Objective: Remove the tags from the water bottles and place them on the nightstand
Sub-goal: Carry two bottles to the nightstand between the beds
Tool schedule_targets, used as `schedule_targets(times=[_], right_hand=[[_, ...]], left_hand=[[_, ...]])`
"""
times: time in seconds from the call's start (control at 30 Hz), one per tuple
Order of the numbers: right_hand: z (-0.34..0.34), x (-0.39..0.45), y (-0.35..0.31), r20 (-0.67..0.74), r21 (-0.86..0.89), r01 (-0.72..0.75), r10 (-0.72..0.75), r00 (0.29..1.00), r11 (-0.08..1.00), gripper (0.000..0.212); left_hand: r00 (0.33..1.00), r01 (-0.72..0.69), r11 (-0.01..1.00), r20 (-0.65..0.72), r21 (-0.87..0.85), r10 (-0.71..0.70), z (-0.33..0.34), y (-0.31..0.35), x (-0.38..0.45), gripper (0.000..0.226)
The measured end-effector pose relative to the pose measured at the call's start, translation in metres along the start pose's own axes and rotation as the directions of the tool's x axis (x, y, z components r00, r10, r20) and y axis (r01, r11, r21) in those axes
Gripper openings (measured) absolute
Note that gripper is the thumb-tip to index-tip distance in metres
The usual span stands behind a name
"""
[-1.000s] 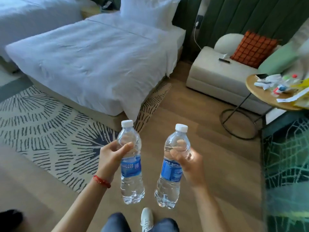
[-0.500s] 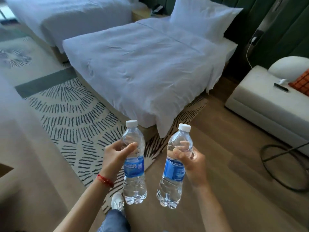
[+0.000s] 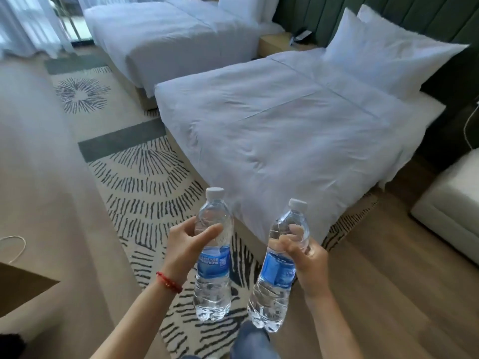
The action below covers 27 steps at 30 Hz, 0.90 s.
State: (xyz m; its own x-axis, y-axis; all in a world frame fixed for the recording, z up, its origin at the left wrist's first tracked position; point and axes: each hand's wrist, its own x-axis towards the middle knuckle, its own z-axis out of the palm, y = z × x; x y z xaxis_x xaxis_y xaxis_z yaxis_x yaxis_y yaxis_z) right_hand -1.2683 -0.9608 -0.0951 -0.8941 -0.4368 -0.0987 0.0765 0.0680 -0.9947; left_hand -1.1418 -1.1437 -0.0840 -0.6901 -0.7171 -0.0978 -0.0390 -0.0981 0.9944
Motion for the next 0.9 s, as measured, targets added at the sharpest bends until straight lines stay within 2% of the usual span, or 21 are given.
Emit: schedule_targets(times=[0.1, 0.27, 0.37, 0.47, 0.53, 0.63, 0.83, 0.9], right_hand=[[0.027, 0.046, -0.004, 0.033, -0.024, 0.000, 0.001, 0.999, 1.000, 0.059], [0.076, 0.129, -0.011, 0.109, -0.042, 0.001, 0.004, 0.994, 0.999, 0.047], [0.107, 0.183, -0.015, 0.166, -0.038, -0.016, 0.022, 0.986, 0.999, 0.048], [0.140, 0.232, -0.025, 0.216, -0.044, -0.010, 0.019, 0.976, 0.999, 0.050], [0.164, 0.268, -0.030, 0.244, -0.065, 0.006, 0.010, 0.970, 0.998, 0.042], [0.200, 0.315, -0.033, 0.283, -0.083, -0.019, 0.042, 0.958, 0.996, 0.014], [0.286, 0.386, -0.039, 0.351, -0.104, -0.017, 0.053, 0.935, 0.994, 0.009], [0.322, 0.407, -0.040, 0.366, -0.088, -0.031, 0.062, 0.928, 0.996, 0.009]], left_hand=[[0.997, 0.038, 0.999, -0.067, -0.038, -0.040, -0.015, -0.002, 0.045, 0.011], [0.980, 0.076, 0.992, -0.175, -0.103, -0.093, -0.036, -0.007, 0.125, 0.045], [0.965, 0.100, 0.986, -0.229, -0.135, -0.130, -0.047, -0.003, 0.177, 0.059], [0.950, 0.117, 0.979, -0.268, -0.168, -0.160, -0.056, 0.005, 0.227, 0.049], [0.941, 0.107, 0.979, -0.301, -0.174, -0.156, -0.063, 0.013, 0.261, 0.043], [0.925, 0.094, 0.977, -0.346, -0.191, -0.157, -0.081, 0.021, 0.304, 0.044], [0.909, 0.073, 0.976, -0.389, -0.206, -0.150, -0.137, 0.027, 0.383, 0.057], [0.906, 0.075, 0.975, -0.395, -0.210, -0.154, -0.161, 0.029, 0.415, 0.071]])
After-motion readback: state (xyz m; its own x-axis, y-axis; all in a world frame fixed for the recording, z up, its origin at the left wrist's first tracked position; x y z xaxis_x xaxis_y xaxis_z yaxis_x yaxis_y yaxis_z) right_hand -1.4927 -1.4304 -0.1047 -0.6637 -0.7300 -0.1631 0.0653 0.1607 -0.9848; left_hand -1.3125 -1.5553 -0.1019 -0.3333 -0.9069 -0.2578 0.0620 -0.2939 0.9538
